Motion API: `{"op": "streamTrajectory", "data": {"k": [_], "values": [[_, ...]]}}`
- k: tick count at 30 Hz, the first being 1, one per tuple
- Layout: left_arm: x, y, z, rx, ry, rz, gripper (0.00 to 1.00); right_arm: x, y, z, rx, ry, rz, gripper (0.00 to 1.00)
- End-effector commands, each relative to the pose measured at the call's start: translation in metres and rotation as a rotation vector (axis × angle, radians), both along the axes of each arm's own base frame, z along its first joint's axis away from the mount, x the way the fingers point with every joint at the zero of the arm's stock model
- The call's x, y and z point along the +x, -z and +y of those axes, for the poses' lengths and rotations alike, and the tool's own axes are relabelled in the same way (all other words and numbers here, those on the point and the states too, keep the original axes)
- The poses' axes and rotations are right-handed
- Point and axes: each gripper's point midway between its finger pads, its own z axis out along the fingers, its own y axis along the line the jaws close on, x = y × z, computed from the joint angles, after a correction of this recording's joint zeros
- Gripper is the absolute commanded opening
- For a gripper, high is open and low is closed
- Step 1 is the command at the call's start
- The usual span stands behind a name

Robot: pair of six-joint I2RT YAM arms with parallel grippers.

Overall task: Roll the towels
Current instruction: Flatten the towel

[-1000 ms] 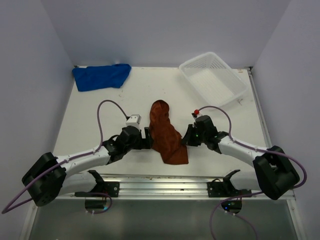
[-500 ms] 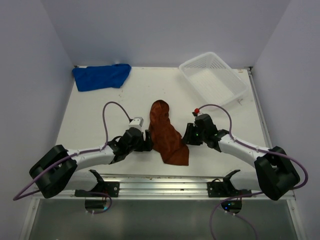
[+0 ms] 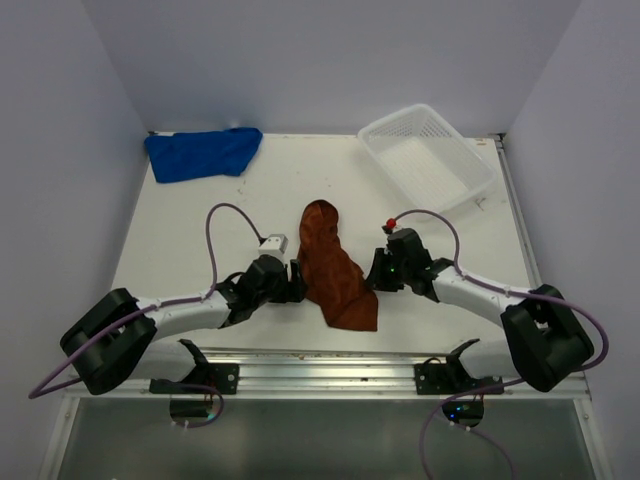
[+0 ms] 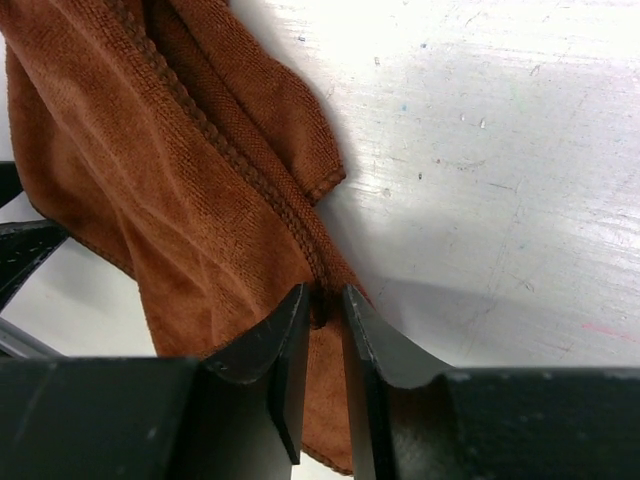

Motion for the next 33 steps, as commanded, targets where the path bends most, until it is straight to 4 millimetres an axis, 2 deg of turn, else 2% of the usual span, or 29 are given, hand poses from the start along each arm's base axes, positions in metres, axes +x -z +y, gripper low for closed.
{"op": "streamTrajectory", "data": {"k": [1,6,12,16,18,20,23,27,28,29,30,31,33], "values": [[0.007,-0.004,-0.002,-0.020,-0.001,-0.036,0.73,0.013,-0.015,0.013,0.048,-0.018,-0.046,0.19],[0.006,-0.004,-0.003,-0.021,0.006,-0.036,0.73,0.015,-0.024,0.011,0.034,-0.013,-0.071,0.00],[0.008,-0.004,-0.002,-0.019,0.000,-0.042,0.73,0.018,-0.050,0.007,0.002,-0.030,-0.126,0.00],[0.007,-0.001,0.001,-0.010,-0.003,-0.043,0.72,0.020,-0.058,0.000,-0.046,-0.033,-0.135,0.05],[0.007,0.002,0.002,-0.001,-0.003,-0.043,0.65,0.019,-0.060,-0.002,-0.059,-0.035,-0.136,0.04],[0.008,0.006,0.002,0.009,-0.003,-0.039,0.59,0.017,-0.058,-0.004,-0.064,-0.036,-0.130,0.00],[0.008,0.014,0.002,0.029,0.004,-0.026,0.57,0.016,-0.055,-0.004,-0.066,-0.039,-0.123,0.04],[0.014,0.015,-0.005,0.035,0.016,-0.024,0.39,0.015,-0.051,-0.005,-0.078,-0.038,-0.107,0.06],[0.014,0.019,-0.005,0.048,0.020,-0.013,0.31,0.016,-0.051,-0.006,-0.081,-0.034,-0.110,0.07],[0.016,0.018,-0.008,0.051,0.023,-0.009,0.17,0.016,-0.051,-0.008,-0.090,-0.027,-0.111,0.08],[0.016,0.020,-0.008,0.055,0.030,-0.004,0.06,0.016,-0.051,-0.008,-0.092,-0.026,-0.111,0.07],[0.016,0.022,-0.008,0.063,0.028,0.004,0.00,0.016,-0.051,-0.009,-0.094,-0.024,-0.112,0.07],[0.016,0.021,-0.006,0.066,0.017,0.010,0.00,0.018,-0.052,-0.012,-0.114,-0.013,-0.116,0.08]]}}
